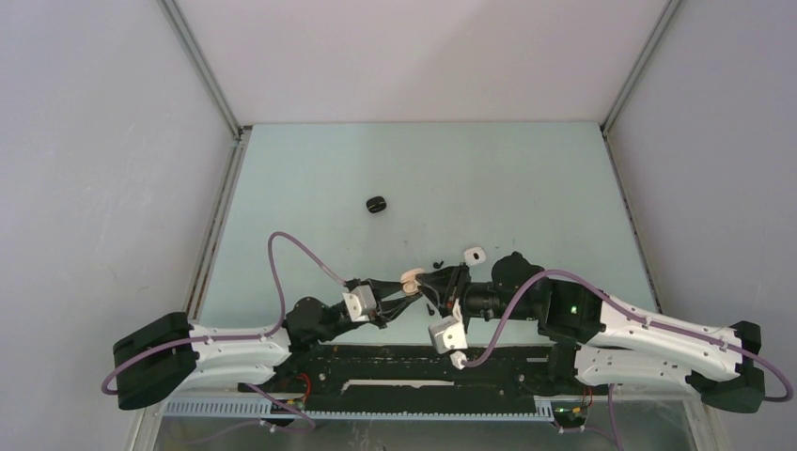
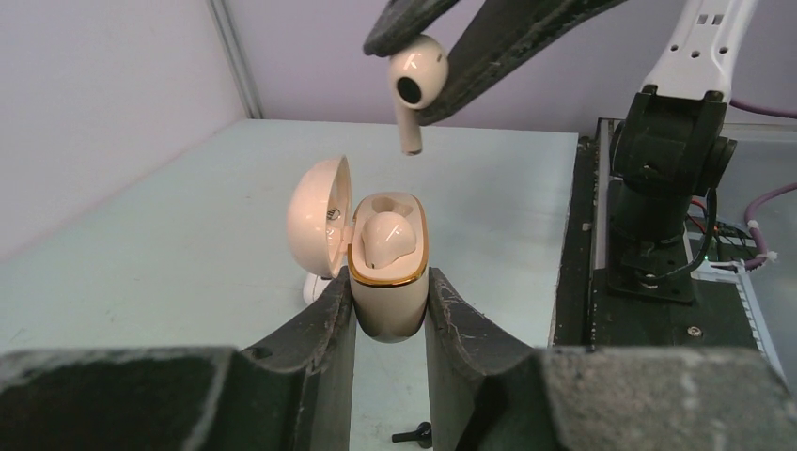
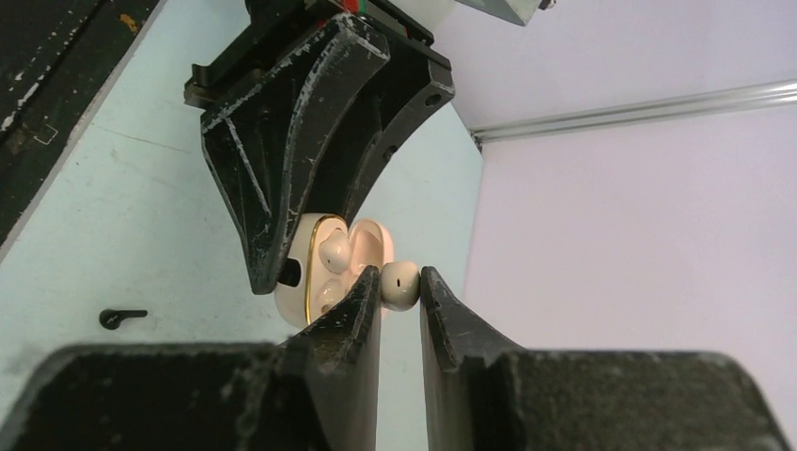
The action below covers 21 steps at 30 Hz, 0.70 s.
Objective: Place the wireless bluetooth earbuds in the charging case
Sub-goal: Pick up the earbud from the charging case, then place the earbud in the charging case.
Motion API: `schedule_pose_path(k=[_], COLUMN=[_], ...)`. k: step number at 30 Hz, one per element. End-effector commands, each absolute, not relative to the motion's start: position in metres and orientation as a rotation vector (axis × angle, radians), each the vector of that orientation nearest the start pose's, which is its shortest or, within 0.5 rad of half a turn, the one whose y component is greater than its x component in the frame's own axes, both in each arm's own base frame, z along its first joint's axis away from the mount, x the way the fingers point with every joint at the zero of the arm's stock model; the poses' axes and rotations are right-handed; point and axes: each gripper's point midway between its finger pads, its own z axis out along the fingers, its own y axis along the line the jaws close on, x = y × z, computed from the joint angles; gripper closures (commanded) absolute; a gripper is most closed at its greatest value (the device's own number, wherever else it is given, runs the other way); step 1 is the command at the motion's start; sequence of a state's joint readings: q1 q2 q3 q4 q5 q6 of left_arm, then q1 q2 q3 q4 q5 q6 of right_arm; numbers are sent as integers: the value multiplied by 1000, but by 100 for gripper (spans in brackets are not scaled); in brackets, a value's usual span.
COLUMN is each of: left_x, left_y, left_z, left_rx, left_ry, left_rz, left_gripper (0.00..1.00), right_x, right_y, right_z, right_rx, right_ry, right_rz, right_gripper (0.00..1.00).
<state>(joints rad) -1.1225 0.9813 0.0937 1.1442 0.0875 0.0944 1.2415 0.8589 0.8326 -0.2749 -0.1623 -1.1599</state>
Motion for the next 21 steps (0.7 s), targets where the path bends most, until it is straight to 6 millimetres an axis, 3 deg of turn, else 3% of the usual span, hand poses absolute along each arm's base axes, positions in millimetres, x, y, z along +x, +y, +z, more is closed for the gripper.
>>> schedule_pose_path(k=[1,21], left_x=[125,120], left_y=[-301,-301], left_z=[237,240], left_rx=[809,802], left_ry=[976,963], left_rz=[-975,-1017], left_gripper=[100,100], right_x=[120,121], right_y=[312,307], right_z=[296,278], right_rx=[-1718,-1765], right_ry=[529,511], right_rz=[199,170], right_gripper=[100,100])
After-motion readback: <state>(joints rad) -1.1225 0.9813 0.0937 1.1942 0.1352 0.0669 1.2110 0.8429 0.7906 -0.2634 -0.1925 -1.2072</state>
